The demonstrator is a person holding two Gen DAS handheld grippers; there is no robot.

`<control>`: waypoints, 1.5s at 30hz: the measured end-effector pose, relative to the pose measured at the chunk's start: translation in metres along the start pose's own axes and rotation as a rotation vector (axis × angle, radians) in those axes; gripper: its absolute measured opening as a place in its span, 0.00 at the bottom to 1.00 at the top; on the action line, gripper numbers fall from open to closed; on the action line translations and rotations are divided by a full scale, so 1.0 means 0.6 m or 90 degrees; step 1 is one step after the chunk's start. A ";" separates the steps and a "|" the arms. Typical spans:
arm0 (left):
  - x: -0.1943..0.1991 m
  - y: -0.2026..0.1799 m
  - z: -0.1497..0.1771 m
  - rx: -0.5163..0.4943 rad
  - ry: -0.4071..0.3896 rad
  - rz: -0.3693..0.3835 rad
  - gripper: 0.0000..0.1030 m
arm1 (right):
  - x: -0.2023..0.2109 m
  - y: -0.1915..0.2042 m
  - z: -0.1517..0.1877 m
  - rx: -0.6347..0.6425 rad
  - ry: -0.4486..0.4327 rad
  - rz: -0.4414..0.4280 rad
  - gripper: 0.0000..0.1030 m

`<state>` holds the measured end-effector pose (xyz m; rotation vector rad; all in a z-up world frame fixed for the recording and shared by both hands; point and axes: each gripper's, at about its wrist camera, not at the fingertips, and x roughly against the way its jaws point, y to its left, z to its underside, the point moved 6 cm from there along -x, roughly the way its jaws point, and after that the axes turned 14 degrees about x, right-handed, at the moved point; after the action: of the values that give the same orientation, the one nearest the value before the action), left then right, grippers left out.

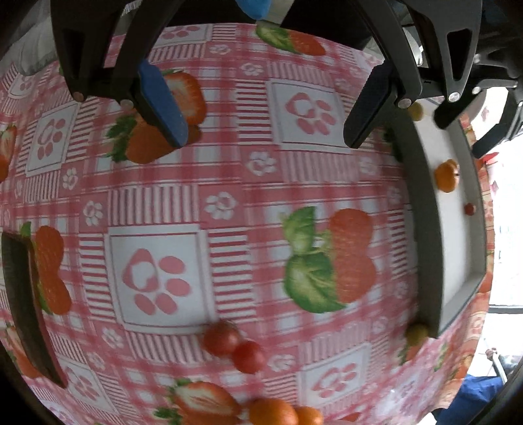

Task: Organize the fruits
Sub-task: 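Move both open tools toward the red cherry tomatoes and brown fruit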

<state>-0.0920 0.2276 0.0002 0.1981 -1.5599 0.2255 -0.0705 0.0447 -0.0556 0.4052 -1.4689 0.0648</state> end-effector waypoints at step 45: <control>0.058 -0.028 -0.087 -0.022 -0.036 -0.040 1.00 | 0.043 -0.080 -0.211 0.160 -0.160 0.203 0.43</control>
<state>-0.0370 0.2261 0.0354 0.2279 -1.6099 0.1442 0.0664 0.0333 -0.0475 0.3893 -1.7722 0.4711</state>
